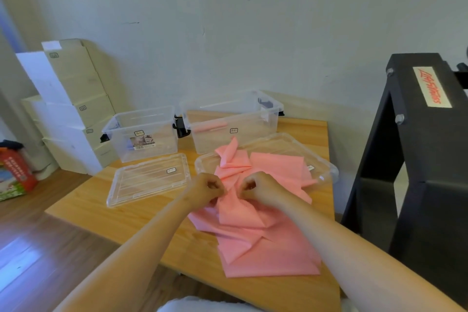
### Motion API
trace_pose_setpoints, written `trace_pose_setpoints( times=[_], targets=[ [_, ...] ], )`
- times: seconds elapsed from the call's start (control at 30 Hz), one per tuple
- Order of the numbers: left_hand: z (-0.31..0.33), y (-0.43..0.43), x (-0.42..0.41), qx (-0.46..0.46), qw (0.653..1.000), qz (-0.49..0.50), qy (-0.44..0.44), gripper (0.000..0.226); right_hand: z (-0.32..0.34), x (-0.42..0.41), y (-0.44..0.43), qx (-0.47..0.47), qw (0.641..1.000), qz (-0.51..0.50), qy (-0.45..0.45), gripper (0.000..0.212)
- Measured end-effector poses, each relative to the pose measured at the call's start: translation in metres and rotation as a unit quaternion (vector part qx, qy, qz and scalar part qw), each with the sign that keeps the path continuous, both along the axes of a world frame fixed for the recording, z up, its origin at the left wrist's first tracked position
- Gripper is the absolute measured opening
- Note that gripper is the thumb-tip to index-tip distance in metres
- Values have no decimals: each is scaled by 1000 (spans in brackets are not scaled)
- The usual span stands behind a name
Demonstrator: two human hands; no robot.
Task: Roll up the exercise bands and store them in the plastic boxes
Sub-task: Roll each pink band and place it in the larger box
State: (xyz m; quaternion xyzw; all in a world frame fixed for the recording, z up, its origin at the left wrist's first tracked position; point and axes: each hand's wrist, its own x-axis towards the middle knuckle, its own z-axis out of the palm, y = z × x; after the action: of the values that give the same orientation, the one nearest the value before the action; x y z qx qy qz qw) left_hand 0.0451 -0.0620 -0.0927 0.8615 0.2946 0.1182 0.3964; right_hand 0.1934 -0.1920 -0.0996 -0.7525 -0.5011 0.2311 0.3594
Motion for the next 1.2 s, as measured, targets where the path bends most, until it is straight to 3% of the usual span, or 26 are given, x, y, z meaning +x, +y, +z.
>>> trace_pose_setpoints(
  times=[0.1, 0.23, 0.4, 0.47, 0.57, 0.67, 0.8, 1.1, 1.2],
  targets=[
    [8, 1, 1, -43, 997, 27, -58, 24, 5, 0, 3, 21, 999, -32, 32, 35],
    [26, -6, 2, -134, 979, 37, -146, 23, 11, -10, 2, 7, 1000, -24, 10, 13],
    [33, -15, -2, -152, 970, 71, -175, 20, 18, -12, -1, 50, 995, -71, 40, 19],
    [32, -16, -5, -149, 973, 80, -160, 20, 17, -13, 0, 42, 995, -74, 48, 16],
    [25, -16, -12, -102, 987, 82, -94, 17, 6, -24, 2, -42, 997, -57, -26, 20],
    [18, -19, -20, -63, 995, 50, -65, 16, -3, -31, 0, -72, 993, -69, -63, 6],
    [21, -25, -23, -61, 996, 0, -65, 13, -3, -32, -4, -61, 993, -71, -65, 17],
    [4, -23, -19, -22, 1000, 16, 10, 12, -19, -40, -7, 15, 992, -80, -92, 5],
    [3, -27, -21, -47, 999, 1, 19, 25, -19, -39, -10, 48, 994, -81, -57, 10]
  ],
)
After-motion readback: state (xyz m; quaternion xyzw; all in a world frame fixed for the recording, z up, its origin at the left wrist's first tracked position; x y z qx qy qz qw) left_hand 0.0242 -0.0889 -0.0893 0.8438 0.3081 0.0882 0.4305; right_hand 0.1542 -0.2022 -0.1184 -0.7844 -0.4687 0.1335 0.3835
